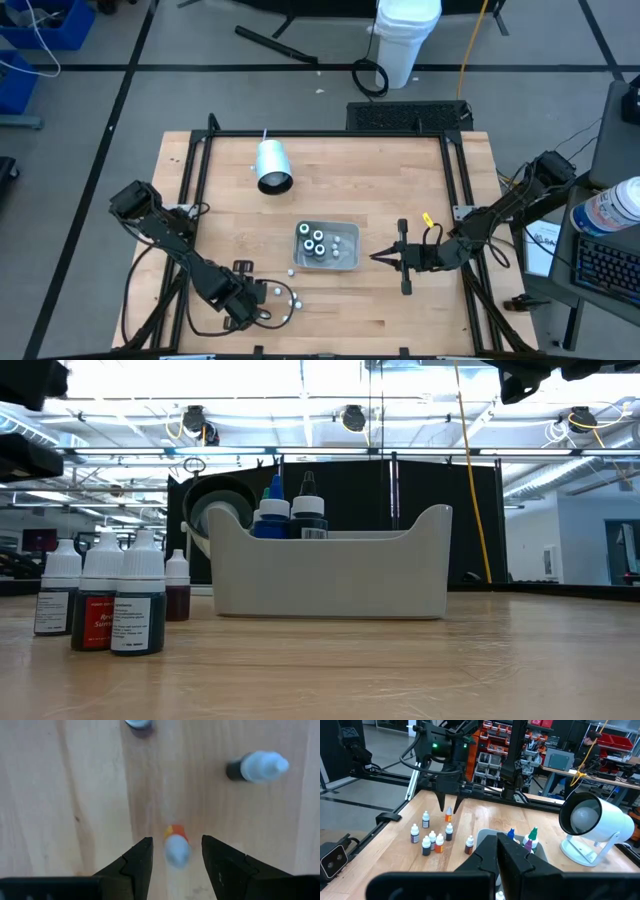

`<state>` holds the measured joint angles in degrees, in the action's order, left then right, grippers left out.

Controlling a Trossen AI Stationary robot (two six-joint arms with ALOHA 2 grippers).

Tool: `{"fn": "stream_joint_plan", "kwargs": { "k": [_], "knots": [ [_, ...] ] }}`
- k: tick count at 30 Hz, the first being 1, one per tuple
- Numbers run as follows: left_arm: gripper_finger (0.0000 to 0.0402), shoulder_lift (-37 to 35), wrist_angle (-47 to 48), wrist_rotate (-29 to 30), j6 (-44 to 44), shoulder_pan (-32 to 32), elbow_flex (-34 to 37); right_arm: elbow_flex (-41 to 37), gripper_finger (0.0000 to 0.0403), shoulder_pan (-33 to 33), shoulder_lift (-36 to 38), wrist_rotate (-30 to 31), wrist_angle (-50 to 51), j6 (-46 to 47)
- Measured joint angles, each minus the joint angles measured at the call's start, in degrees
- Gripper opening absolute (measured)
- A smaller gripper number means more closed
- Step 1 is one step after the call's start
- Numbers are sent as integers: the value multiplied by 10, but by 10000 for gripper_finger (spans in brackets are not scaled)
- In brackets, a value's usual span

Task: Pick & Place food coloring
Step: Put the orange food coloring bottle into the gray bin

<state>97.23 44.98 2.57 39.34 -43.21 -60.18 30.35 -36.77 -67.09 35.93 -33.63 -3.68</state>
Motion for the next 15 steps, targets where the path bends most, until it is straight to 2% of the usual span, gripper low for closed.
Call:
{"fn": "stream_joint_plan", "kwargs": {
  "k": [15],
  "knots": [
    [174,0,-4,1,0,-5,0,0,4,0,0,0,0,0]
  ]
}}
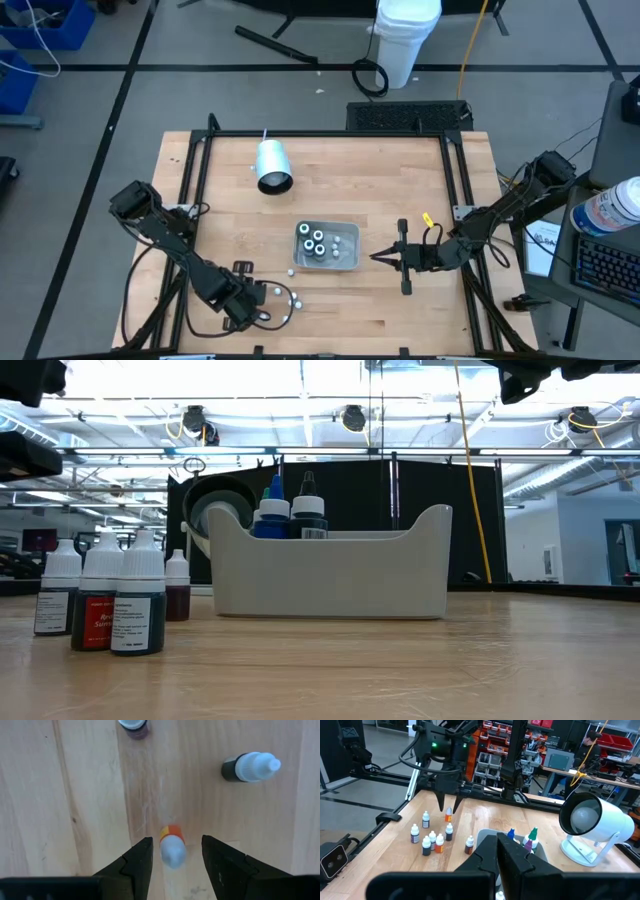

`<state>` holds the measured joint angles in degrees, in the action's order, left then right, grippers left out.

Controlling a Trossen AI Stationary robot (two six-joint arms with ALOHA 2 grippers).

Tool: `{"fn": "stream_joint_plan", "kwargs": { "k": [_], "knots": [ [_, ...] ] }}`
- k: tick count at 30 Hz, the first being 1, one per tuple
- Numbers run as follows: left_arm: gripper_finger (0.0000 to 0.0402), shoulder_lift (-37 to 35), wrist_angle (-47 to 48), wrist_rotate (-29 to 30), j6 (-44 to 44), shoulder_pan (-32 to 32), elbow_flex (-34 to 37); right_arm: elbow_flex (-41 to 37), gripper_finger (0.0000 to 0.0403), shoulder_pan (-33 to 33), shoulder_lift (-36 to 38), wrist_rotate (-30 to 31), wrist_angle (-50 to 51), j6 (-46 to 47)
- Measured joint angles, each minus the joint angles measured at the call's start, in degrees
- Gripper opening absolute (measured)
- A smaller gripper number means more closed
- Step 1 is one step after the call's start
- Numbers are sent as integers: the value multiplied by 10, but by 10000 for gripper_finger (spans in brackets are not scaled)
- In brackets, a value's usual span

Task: Pick & Place food coloring
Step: Put the orange food coloring bottle into the gray bin

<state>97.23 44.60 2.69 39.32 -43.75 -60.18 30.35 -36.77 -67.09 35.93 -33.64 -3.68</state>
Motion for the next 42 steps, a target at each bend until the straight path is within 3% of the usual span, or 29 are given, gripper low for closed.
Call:
{"fn": "stream_joint_plan", "kwargs": {
  "k": [17,27,31,39,42],
  "knots": [
    [170,0,-4,-1,-1,0,0,0,4,0,0,0,-4,0],
    [66,0,-4,-2,-1,0,0,0,4,0,0,0,-4,-1],
    [51,0,-4,-5,-3,0,0,0,4,0,0,0,-4,-1],
    [72,-1,-1,-88,-38,5,0,0,4,0,0,0,-4,0],
    [63,-1,23,-109,-49,12,-12,0,4,0,0,0,-4,0]
  ]
}}
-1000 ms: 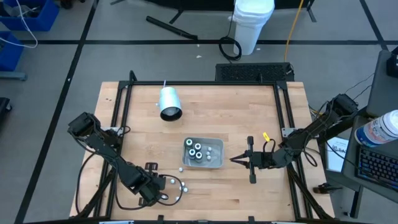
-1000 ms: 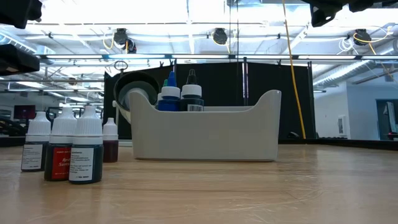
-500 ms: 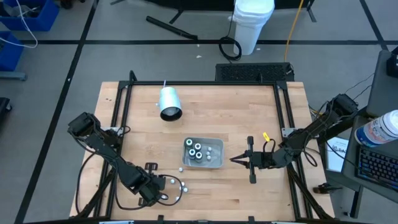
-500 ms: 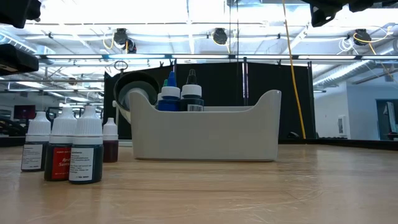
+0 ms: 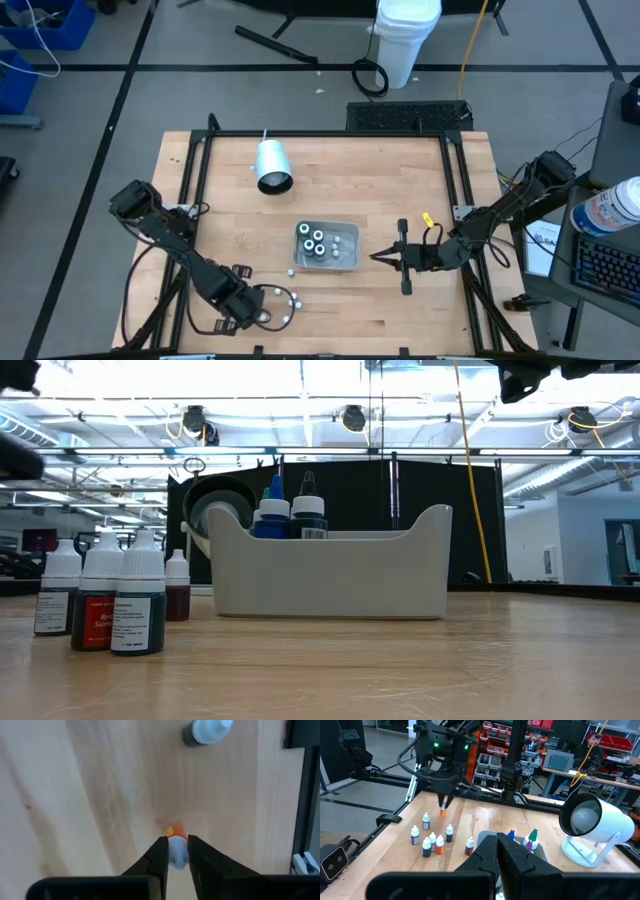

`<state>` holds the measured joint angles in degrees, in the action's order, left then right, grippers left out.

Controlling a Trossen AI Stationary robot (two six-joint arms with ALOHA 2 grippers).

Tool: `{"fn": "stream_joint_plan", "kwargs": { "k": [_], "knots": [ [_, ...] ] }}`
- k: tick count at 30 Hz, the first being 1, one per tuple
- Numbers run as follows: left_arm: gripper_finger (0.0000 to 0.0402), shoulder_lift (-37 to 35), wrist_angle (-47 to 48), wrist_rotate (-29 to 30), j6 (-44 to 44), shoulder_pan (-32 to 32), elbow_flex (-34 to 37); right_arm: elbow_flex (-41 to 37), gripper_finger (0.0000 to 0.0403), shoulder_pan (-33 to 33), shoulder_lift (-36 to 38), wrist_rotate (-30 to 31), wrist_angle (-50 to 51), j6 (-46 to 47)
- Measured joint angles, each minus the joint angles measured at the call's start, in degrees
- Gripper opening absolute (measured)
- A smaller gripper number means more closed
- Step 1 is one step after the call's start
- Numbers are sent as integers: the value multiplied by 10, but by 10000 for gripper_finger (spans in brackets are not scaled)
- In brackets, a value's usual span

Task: Pick & Place food coloring
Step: Put the orange food coloring bottle into the gray bin

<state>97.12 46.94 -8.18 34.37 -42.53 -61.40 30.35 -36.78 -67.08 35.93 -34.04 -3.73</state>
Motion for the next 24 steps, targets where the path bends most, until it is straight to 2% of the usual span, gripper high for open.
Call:
{"fn": "stream_joint_plan", "kwargs": {
  "k": [2,8,13,18,24],
  "knots": [
    [51,0,18,1,-13,7,-12,0,4,0,0,0,0,2],
    [51,0,86,23,-70,24,-78,0,4,0,0,0,6,23],
    [60,0,177,74,-106,46,-170,0,4,0,0,0,11,30],
    [51,-1,268,129,-114,86,-254,0,4,0,0,0,16,34],
    [56,-1,270,154,-174,143,-302,0,4,0,0,0,31,60]
  ]
}}
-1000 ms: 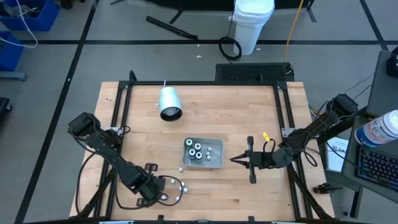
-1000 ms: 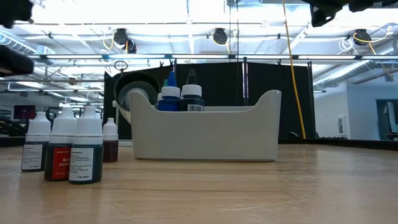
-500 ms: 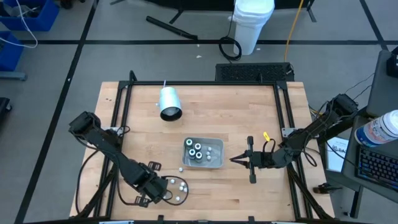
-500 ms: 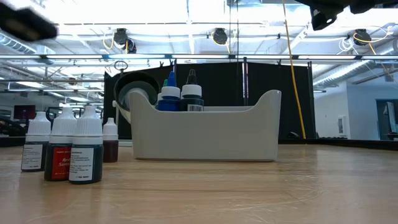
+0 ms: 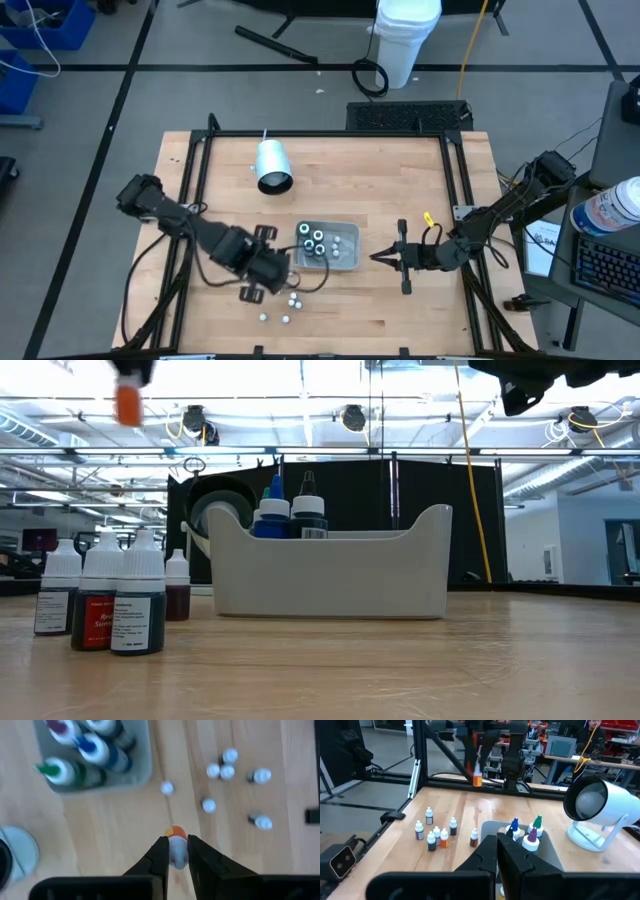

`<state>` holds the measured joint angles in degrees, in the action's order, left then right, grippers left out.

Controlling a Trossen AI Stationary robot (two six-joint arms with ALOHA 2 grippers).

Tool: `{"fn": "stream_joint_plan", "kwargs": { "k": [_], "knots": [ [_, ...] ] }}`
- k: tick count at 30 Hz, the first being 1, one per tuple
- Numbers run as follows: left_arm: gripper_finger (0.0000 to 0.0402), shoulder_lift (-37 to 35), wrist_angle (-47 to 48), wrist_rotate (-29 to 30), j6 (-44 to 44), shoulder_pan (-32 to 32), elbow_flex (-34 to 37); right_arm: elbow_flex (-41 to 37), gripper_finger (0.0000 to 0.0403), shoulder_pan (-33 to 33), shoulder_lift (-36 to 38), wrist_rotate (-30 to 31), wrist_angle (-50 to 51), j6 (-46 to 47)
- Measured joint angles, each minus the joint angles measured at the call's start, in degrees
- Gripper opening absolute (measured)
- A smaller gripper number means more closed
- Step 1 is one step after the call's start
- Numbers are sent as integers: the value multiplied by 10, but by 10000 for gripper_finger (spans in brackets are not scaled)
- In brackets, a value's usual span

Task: Pick & Place food coloring
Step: Put the orange food coloring bottle into the gray bin

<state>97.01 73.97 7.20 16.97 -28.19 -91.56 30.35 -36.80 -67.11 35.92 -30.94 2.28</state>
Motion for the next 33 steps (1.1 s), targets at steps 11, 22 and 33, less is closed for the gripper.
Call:
{"fn": "stream_joint_plan", "kwargs": {
  "k": [11,22,33],
  "knots": [
    [55,0,-152,-10,-147,57,-4,0,4,-4,0,0,16,2],
    [53,49,-219,-46,-198,135,-32,0,4,9,0,2,17,-13],
    [53,248,-88,-49,-295,176,-331,0,4,9,0,3,12,-39]
  ]
}}
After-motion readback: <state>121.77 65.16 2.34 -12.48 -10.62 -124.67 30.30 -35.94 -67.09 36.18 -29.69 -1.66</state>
